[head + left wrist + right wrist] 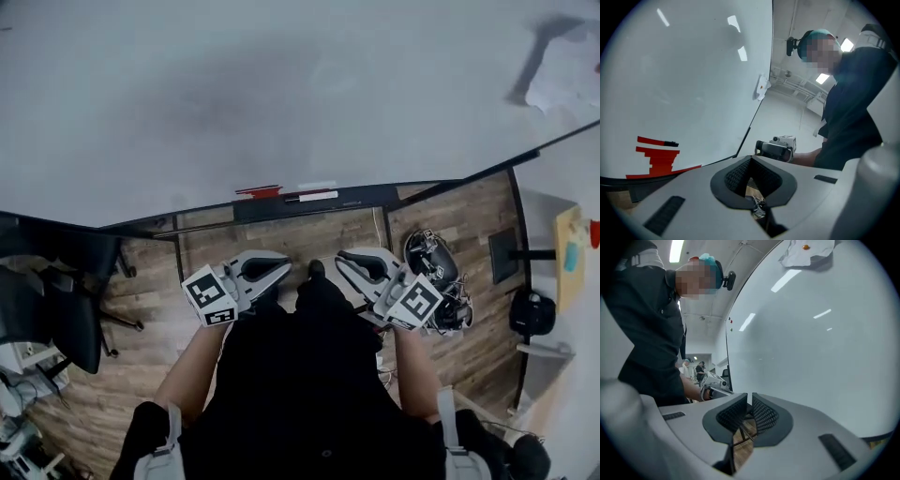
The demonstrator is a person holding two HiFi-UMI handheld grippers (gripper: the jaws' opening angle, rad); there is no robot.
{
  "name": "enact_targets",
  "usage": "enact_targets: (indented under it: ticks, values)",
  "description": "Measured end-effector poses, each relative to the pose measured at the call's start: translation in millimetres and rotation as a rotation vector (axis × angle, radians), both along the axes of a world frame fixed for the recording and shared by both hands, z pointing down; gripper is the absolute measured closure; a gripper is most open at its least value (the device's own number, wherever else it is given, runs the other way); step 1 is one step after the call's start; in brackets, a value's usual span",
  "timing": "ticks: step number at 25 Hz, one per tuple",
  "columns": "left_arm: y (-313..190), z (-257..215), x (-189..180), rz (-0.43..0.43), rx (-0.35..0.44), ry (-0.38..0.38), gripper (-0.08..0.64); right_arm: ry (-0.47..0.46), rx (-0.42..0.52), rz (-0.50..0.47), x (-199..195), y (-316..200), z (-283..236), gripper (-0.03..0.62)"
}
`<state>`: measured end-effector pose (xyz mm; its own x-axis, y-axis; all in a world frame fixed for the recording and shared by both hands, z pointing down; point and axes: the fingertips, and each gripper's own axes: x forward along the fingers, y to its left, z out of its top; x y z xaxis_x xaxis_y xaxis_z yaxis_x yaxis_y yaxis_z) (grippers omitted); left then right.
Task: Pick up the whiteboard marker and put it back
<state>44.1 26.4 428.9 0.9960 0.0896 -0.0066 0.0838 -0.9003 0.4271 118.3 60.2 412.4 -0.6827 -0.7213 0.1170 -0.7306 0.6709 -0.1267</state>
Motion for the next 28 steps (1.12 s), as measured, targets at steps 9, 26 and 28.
enact_targets:
  ticks: [9,26,28]
  values:
    - [-27,-18,42,-0.211,0.035,-0.023,0.548,0.069,-0.008,-0.183,39,-39,8,0.569]
    - [-75,8,24,-0.325,0.038,-0.037,0.548,0.448,-0.094,-0.184,36,-96,77,0.569]
    - [-78,13,22,-0.316,0.035,-0.033,0.548,0.479,-0.109,-0.189,33,-101,88,0.569]
